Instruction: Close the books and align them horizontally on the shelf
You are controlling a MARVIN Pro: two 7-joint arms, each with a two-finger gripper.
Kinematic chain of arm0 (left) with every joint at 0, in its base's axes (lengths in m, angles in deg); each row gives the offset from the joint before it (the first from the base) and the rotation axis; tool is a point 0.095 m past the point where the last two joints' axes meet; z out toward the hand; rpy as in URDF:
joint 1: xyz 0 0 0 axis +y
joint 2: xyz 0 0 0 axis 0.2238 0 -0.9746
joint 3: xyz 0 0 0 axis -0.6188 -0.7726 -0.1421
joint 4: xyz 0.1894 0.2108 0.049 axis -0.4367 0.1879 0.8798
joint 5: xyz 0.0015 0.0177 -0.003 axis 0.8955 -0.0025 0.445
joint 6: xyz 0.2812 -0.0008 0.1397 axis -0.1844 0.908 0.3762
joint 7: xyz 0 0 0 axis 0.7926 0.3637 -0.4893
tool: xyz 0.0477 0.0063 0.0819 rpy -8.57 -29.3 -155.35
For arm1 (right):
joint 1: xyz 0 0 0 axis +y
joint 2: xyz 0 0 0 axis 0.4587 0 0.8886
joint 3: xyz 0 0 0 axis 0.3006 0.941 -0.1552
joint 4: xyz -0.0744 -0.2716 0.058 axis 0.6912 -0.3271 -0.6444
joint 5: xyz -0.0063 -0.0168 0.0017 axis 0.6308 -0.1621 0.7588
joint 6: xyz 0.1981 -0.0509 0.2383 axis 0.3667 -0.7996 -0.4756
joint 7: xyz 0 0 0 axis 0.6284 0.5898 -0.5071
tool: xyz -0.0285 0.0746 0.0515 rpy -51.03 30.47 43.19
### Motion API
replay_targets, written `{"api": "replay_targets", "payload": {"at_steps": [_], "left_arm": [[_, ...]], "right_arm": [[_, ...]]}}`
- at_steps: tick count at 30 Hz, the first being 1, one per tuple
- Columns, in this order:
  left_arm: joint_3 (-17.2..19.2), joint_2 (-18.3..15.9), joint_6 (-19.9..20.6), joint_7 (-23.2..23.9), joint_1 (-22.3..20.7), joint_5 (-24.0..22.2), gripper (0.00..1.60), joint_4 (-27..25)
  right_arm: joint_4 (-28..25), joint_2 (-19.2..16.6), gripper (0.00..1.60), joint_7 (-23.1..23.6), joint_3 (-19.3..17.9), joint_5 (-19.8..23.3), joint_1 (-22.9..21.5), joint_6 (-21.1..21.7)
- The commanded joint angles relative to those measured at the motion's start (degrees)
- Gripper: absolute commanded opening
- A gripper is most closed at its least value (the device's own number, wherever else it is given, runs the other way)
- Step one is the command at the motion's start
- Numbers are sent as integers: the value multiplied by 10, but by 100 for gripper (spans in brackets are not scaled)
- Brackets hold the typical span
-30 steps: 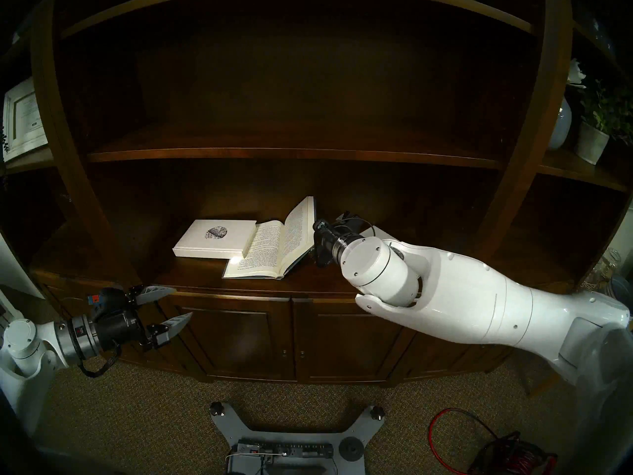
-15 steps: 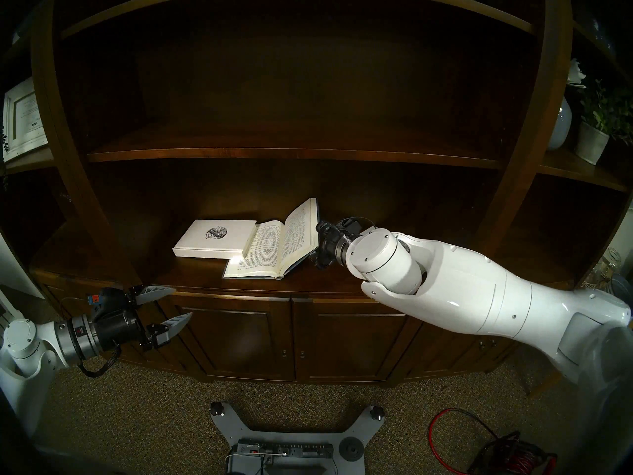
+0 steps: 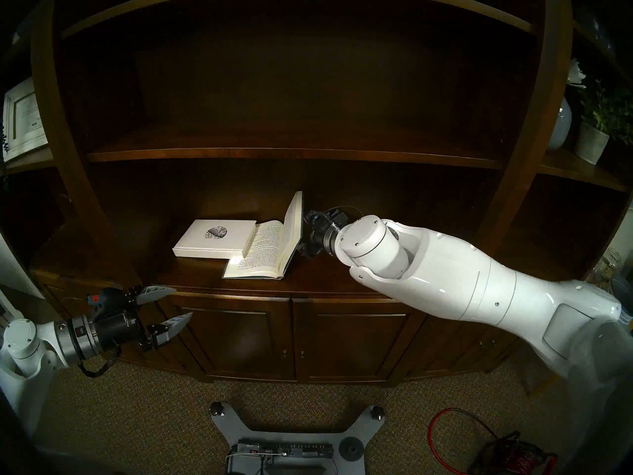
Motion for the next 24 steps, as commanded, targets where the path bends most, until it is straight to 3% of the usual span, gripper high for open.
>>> {"api": "replay_targets", "payload": {"at_steps": [1,15,20,22,24], "left_arm": [[5,0,-3,1,-5,-4,160,-9],[6,0,-3,1,-4,-4,160,-9],[6,1,-3,1,-4,-4,160,-10],[6,0,-3,1,-4,-4,160,-9],[6,0,-3,1,-4,-4,160,-9]], "right_arm": [[11,42,160,12,-27,3,-39,-13],[94,111,160,76,-27,31,-56,-15],[82,87,160,82,-27,31,-54,-15],[52,55,160,77,-30,32,-50,-4],[43,46,160,76,-32,33,-48,-1]]}}
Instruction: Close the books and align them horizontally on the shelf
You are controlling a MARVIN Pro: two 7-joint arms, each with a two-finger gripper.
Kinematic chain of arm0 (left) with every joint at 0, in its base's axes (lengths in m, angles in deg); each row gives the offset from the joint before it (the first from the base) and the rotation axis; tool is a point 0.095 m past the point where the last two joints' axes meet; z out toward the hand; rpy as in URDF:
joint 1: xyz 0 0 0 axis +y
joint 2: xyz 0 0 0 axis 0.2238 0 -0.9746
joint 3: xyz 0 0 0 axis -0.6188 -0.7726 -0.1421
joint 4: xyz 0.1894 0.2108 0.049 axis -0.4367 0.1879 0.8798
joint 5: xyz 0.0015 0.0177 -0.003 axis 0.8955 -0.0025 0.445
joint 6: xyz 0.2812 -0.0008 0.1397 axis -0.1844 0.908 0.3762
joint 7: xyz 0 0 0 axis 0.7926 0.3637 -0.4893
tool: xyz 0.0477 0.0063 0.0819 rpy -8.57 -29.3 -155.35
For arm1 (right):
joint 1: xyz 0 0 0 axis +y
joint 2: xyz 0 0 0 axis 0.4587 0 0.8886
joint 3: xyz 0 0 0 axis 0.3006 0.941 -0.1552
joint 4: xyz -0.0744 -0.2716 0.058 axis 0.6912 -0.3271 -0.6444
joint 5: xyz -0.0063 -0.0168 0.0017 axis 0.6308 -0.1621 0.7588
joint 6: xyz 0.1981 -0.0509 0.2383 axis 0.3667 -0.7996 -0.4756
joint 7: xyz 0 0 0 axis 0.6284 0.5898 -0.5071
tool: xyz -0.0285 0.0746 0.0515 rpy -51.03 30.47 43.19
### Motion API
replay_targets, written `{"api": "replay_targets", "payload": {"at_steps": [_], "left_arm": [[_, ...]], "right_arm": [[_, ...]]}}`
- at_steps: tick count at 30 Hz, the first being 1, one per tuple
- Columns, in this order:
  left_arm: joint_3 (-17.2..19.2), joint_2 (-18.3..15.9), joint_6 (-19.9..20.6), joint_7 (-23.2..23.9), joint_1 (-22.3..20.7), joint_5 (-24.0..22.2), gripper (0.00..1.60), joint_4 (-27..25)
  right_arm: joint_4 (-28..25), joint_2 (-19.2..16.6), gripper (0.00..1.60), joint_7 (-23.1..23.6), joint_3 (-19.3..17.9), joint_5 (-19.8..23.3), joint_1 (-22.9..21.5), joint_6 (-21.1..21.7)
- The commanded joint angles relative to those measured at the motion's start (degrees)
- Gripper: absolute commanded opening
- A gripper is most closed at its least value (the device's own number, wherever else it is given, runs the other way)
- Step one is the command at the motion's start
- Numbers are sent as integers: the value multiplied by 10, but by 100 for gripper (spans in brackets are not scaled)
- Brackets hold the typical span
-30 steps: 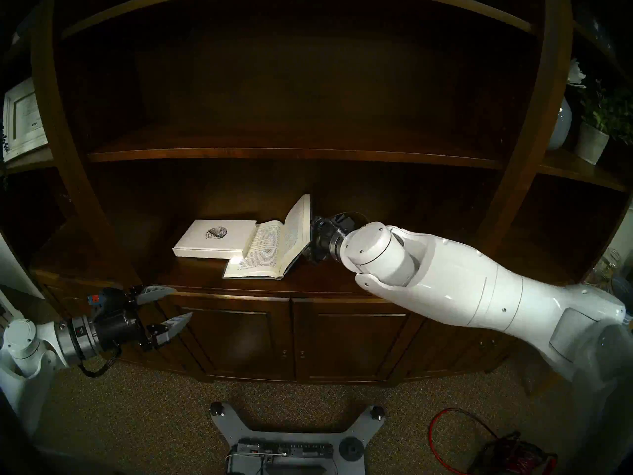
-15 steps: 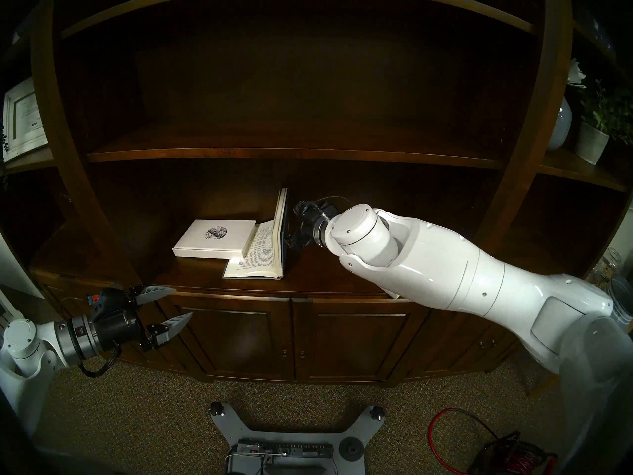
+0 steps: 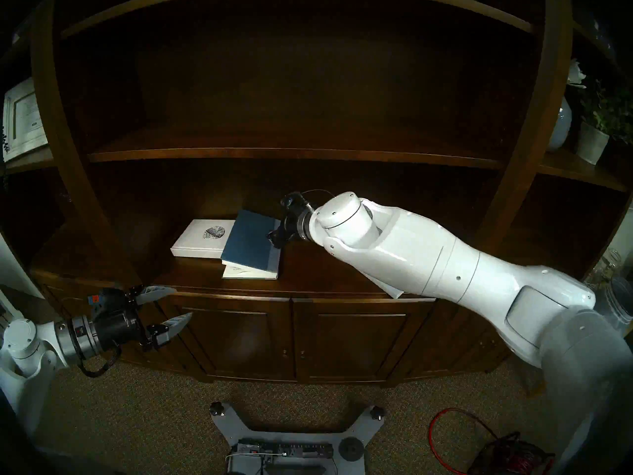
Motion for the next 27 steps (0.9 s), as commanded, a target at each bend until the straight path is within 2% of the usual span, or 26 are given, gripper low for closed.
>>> {"api": "replay_targets", "payload": {"at_steps": [1,8,9,10,11,12,14,15,20,21,27], "left_arm": [[6,0,-3,1,-4,-4,160,-9],[5,0,-3,1,-5,-4,160,-9],[5,0,-3,1,-5,-4,160,-9],[5,0,-3,1,-5,-4,160,-9],[5,0,-3,1,-5,-4,160,-9],[5,0,-3,1,-5,-4,160,-8],[5,0,-3,1,-5,-4,160,-8],[5,0,-3,1,-5,-4,160,-8],[5,0,-3,1,-5,-4,160,-9],[5,0,-3,1,-5,-4,160,-9],[5,0,-3,1,-5,-4,160,-9]], "right_arm": [[-57,-55,160,-10,-20,-2,-17,15],[-95,-102,160,-26,-35,7,9,73],[-107,-118,160,-26,-36,12,12,78],[-103,-111,160,-32,-49,11,21,96],[-121,-138,160,-28,-41,20,18,96],[-113,-130,160,-33,-51,23,27,112],[-126,-150,160,-38,-57,32,34,124],[-124,-149,160,-41,-65,35,41,132],[-138,-182,160,-49,-89,66,59,137],[-149,-198,160,-49,-89,77,59,129],[-99,-178,160,-59,-119,117,59,124]]}}
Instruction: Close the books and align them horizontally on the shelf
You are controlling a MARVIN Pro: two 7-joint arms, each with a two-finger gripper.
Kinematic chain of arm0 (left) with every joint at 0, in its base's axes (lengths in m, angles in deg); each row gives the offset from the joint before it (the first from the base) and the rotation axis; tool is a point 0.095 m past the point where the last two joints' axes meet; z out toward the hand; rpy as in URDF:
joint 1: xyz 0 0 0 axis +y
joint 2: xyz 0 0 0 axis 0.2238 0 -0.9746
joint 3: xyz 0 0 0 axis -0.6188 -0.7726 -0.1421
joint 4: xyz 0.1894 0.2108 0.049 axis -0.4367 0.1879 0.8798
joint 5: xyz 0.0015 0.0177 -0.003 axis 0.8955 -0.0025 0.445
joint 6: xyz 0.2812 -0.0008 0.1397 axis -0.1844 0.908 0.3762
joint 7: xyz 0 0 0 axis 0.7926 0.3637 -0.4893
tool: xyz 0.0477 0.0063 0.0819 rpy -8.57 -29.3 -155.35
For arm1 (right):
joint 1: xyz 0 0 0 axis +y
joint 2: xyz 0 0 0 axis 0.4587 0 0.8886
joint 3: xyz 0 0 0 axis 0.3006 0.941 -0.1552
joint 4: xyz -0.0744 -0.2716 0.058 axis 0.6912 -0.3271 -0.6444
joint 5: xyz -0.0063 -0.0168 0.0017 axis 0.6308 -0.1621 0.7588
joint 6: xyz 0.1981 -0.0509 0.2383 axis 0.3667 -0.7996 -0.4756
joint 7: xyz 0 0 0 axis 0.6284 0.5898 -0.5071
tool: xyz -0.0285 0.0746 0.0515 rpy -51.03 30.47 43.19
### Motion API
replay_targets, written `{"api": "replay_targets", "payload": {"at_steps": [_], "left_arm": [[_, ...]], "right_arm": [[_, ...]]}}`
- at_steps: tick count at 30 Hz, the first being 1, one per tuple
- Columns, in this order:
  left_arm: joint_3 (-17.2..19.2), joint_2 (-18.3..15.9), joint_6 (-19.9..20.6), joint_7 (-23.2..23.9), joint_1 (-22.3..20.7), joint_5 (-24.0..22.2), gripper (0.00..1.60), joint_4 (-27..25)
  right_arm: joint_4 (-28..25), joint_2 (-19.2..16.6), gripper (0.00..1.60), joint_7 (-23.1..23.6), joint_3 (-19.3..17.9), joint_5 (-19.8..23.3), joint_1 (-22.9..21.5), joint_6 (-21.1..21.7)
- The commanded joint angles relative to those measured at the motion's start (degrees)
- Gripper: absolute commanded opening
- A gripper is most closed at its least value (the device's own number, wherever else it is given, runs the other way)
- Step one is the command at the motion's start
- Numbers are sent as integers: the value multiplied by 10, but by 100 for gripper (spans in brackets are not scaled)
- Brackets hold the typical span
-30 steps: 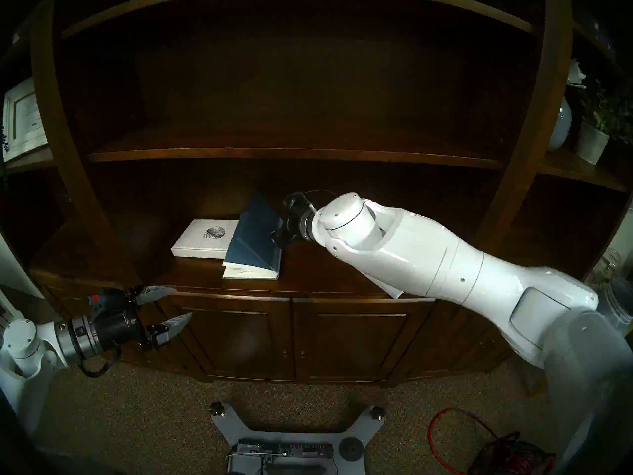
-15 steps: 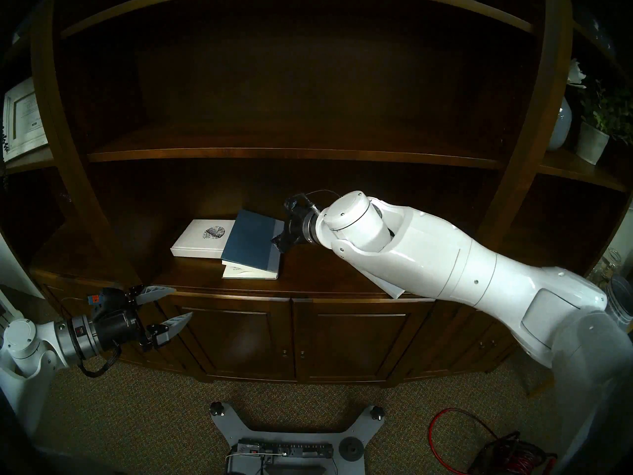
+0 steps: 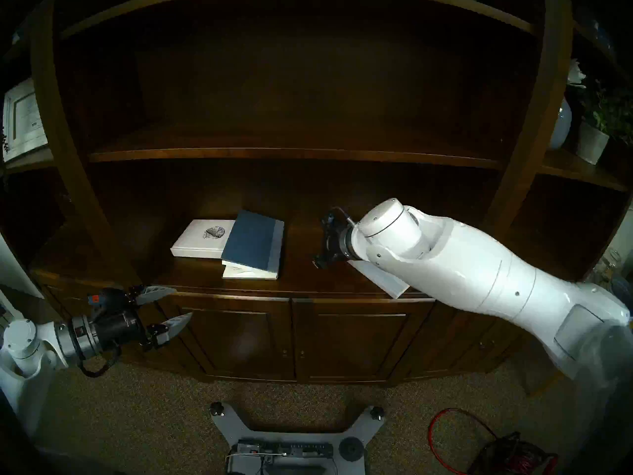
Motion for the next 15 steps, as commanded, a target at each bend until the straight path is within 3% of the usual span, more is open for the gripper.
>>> {"api": "replay_targets", "payload": {"at_steps": [1,11,15], "left_arm": [[5,0,-3,1,-5,-4,160,-9],[5,0,-3,1,-5,-4,160,-9],[5,0,-3,1,-5,-4,160,-9]], "right_arm": [[42,-7,160,-14,-53,43,-12,-14],[179,65,160,-26,-72,77,-34,-25],[208,84,160,-32,-72,81,-36,-29]]}}
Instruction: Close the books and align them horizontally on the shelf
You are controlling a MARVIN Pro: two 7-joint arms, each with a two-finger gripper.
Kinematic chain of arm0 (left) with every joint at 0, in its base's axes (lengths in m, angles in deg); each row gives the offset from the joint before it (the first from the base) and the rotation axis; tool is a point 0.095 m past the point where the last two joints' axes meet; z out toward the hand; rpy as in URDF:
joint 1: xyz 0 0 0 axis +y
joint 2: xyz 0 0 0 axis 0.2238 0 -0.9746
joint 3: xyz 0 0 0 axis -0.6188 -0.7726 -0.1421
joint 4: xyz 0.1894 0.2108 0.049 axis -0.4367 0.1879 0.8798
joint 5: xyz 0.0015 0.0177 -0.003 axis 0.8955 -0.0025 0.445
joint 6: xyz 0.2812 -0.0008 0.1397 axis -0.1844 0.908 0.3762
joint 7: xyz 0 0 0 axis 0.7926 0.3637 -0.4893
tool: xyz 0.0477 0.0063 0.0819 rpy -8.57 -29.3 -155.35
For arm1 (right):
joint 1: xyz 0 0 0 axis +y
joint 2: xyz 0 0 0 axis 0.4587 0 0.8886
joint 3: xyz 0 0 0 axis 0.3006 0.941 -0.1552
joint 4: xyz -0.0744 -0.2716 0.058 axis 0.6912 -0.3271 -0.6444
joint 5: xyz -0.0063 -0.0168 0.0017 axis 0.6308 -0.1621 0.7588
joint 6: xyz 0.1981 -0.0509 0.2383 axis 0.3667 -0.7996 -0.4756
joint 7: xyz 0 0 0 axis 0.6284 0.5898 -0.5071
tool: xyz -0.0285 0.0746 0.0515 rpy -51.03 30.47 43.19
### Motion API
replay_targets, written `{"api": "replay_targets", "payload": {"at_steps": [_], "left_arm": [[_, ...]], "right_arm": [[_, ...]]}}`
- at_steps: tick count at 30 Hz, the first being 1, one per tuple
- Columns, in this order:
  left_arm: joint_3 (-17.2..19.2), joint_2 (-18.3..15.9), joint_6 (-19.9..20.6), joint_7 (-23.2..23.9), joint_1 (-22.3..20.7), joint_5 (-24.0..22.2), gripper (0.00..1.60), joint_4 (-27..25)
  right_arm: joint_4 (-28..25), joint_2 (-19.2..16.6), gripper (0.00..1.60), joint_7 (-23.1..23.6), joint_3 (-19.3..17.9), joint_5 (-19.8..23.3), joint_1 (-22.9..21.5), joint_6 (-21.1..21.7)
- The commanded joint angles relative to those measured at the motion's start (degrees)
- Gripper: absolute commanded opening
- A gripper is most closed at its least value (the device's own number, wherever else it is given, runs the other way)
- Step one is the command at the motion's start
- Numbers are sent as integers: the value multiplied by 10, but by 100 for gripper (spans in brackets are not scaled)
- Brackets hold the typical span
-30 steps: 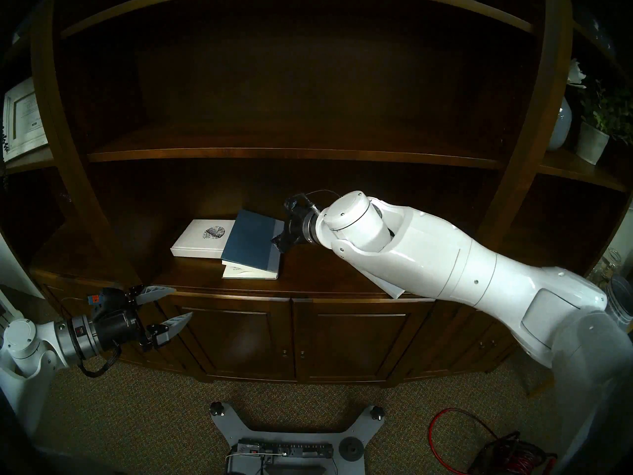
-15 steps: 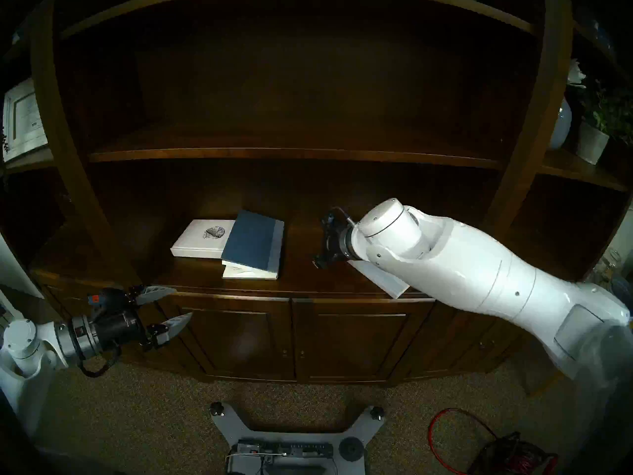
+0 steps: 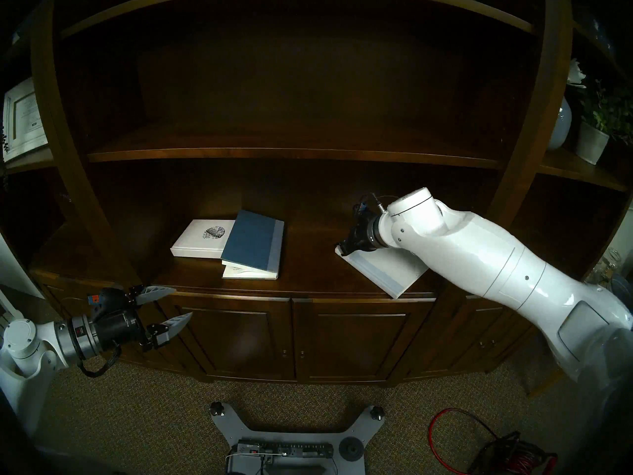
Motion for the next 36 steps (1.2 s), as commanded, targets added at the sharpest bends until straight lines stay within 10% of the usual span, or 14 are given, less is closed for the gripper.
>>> {"api": "replay_targets", "payload": {"at_steps": [1,12,36], "left_arm": [[5,0,-3,1,-5,-4,160,-9],[6,0,-3,1,-4,-4,160,-9],[6,1,-3,1,-4,-5,160,-10]], "right_arm": [[86,70,160,-6,-16,1,-38,-16],[192,107,160,0,-9,-3,-51,-28],[219,101,160,110,-1,45,-50,68]]}}
